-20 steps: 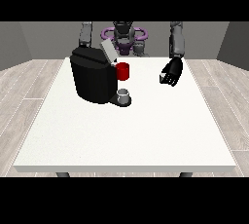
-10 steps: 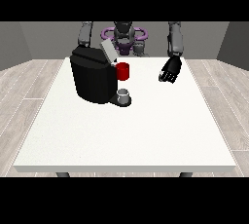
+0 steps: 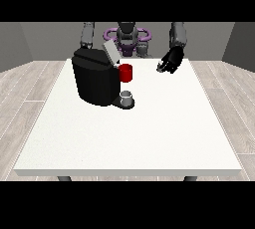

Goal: Insert the coffee pod into the coffee machine and close the lid

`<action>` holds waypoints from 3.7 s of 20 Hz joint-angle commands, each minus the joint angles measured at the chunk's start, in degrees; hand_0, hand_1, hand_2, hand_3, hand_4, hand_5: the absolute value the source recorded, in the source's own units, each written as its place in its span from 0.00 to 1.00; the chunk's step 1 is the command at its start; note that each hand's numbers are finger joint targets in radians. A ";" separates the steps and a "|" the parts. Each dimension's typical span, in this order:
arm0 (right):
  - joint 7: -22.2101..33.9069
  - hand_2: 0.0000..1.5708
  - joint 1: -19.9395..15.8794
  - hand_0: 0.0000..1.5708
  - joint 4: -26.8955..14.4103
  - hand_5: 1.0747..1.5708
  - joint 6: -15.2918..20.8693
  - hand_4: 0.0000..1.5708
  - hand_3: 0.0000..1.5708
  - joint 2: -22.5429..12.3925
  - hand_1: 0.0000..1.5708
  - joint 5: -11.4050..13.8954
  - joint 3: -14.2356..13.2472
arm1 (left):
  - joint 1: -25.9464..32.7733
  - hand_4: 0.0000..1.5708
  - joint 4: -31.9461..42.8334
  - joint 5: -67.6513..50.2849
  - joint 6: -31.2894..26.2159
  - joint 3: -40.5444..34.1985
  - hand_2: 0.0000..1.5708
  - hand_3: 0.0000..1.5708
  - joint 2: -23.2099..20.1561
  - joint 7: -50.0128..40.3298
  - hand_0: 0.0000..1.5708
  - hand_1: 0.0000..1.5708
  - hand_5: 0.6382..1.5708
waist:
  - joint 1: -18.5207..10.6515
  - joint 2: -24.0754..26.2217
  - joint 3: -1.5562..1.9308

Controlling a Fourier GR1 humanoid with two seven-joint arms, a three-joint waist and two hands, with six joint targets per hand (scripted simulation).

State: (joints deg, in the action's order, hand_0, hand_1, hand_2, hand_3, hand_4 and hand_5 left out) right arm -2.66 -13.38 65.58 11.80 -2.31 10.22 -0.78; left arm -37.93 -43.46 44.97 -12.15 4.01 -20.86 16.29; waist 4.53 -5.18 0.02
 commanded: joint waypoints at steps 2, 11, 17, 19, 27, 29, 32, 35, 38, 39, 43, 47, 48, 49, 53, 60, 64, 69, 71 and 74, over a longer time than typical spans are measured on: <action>0.43 0.00 0.03 0.00 -2.75 1.00 1.73 0.00 0.00 0.89 0.00 1.16 0.09 | -1.69 0.34 -3.48 0.06 -4.92 0.62 0.89 0.85 2.22 -2.37 0.89 0.89 1.00 | -0.91 3.45 0.00; 4.00 0.00 -1.32 0.00 3.61 1.00 0.42 0.00 0.00 2.23 0.00 2.15 6.43 | -12.21 0.38 -0.03 -0.93 -8.58 -4.39 0.89 0.85 0.33 -7.69 0.89 0.89 1.00 | 6.56 2.06 -0.03; -0.52 0.00 -2.41 0.00 1.91 1.00 -2.72 0.00 0.00 0.72 0.00 -0.57 2.20 | -20.42 0.33 -0.94 -5.09 -14.36 -9.00 0.74 0.86 0.81 -13.56 0.61 0.61 1.00 | 7.43 1.42 0.00; -0.37 0.00 -3.45 0.00 4.53 1.00 -2.26 0.00 0.00 2.24 0.00 0.18 4.67 | -20.74 0.32 -0.09 -4.30 -11.21 -9.23 0.81 0.81 1.86 -14.03 0.79 0.79 1.00 | 8.95 -0.22 -0.01; 1.81 0.00 -8.75 0.00 7.53 1.00 -1.89 0.00 0.00 0.38 0.00 0.02 1.98 | -29.76 0.31 1.75 -3.95 -13.64 -11.56 0.81 0.80 -5.04 -14.12 0.77 0.77 1.00 | 12.31 -6.47 0.00; 1.99 0.00 -7.16 0.00 7.40 1.00 0.16 0.00 0.00 1.49 0.00 2.06 3.28 | -29.47 0.31 2.28 -4.42 -14.47 -11.56 0.83 0.80 -3.86 -14.59 0.79 0.79 1.00 | 11.37 -5.16 -0.01; 5.44 0.00 -13.35 0.00 9.48 1.00 -2.80 0.00 0.00 -1.02 0.00 -0.31 0.97 | -31.67 0.30 2.98 -3.14 -10.57 -11.65 0.82 0.79 -3.12 -15.70 0.79 0.79 1.00 | 14.26 -9.08 -0.01; 2.71 0.00 -10.92 0.00 10.38 1.00 -2.51 0.11 0.00 -1.19 0.00 0.06 1.15 | -31.66 0.31 4.31 -3.15 -12.83 -12.19 0.83 0.79 -7.43 -12.16 0.80 0.80 1.00 | 14.05 -10.76 -0.01; 0.77 0.00 -10.82 0.00 9.11 1.00 -2.18 0.00 0.00 -1.53 0.00 -0.56 -0.25 | -31.87 0.30 3.74 -2.74 -11.13 -11.35 0.81 0.79 -4.55 -12.90 0.77 0.77 1.00 | 13.90 -11.84 0.01; 5.27 0.00 -12.68 0.00 9.88 1.00 -1.74 0.00 0.00 -0.62 0.00 -0.01 0.63 | -33.26 0.30 4.91 -2.85 -12.83 -11.44 0.81 0.78 -4.32 -14.76 0.76 0.76 1.00 | 13.69 -9.79 0.00; 1.61 0.00 -9.62 0.00 8.64 1.00 -0.53 0.07 0.00 -1.24 0.00 -0.14 -1.10 | -31.99 0.30 4.66 -3.09 -14.18 -11.23 0.80 0.78 -5.88 -10.99 0.76 0.76 1.00 | 12.28 -10.46 0.00; 4.51 0.00 -11.46 0.00 7.51 1.00 -2.60 0.00 0.00 -3.81 0.00 -1.24 -2.96 | -30.80 0.27 4.99 -2.88 -12.57 -10.68 0.82 0.77 -2.31 -12.47 0.80 0.80 1.00 | 11.46 -9.38 0.00; 3.21 0.00 -11.85 0.00 6.64 1.00 -3.63 0.00 0.00 -4.46 0.00 -2.20 -3.76 | -30.28 0.27 4.27 -2.31 -11.34 -9.85 0.82 0.78 -1.42 -11.41 0.79 0.79 1.00 | 11.20 -10.84 0.00; 2.22 0.00 -14.46 0.00 4.69 1.00 -3.42 0.10 0.00 -4.96 0.00 -3.30 -5.68 | -32.77 0.27 3.92 -2.90 -12.73 -10.33 0.80 0.78 -1.44 -12.71 0.77 0.77 1.00 | 10.03 -12.15 0.02; 0.47 0.00 -10.18 0.00 5.76 1.00 -1.11 0.08 0.00 -1.60 0.00 -0.36 -1.83 | -34.20 0.27 5.14 -3.14 -13.33 -11.19 0.79 0.76 -2.26 -13.14 0.76 0.76 1.00 | 11.91 -10.71 0.01; 3.93 0.00 -12.92 0.00 8.51 1.00 -2.52 0.11 0.00 -3.07 0.00 -1.80 -2.88 | -33.27 0.26 6.67 -1.81 -10.19 -11.48 0.80 0.76 -4.49 -9.85 0.78 0.78 1.00 | 13.51 -12.59 -0.01; 4.00 0.00 -14.45 0.00 8.08 1.00 0.23 0.00 0.00 -1.39 0.00 -0.01 -1.98 | -37.48 0.23 7.63 -1.77 -12.05 -12.23 0.79 0.77 -6.44 -11.30 0.77 0.77 1.00 | 13.89 -13.85 0.00; -0.07 0.00 -14.27 0.00 5.68 1.00 -0.71 0.00 0.00 -2.02 0.00 -1.08 -3.24 | -38.09 0.23 6.24 -1.58 -9.13 -12.21 0.77 0.75 -4.37 -11.61 0.76 0.76 1.00 | 13.16 -15.63 0.03; 4.12 0.00 -13.92 0.00 9.94 1.00 1.11 0.00 0.00 -0.49 0.00 1.09 -0.63 | -35.15 0.18 7.29 -0.13 -6.63 -11.80 0.80 0.76 -6.86 -7.67 0.79 0.79 1.00 | 13.85 -14.53 -0.03; 0.11 0.00 -12.61 0.00 6.83 1.00 -1.65 0.00 0.00 -3.44 0.00 -0.97 -3.35 | -33.63 0.00 5.67 2.33 -6.67 -8.57 0.78 0.72 -5.68 -7.30 0.77 0.77 1.00 | 12.33 -14.09 0.00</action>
State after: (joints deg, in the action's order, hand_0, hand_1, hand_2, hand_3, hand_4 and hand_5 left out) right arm -0.88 -26.59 72.67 10.56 -4.94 9.51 -3.50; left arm -73.04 -37.09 45.09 -20.23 -6.63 -25.90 6.67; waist 17.42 -18.83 0.02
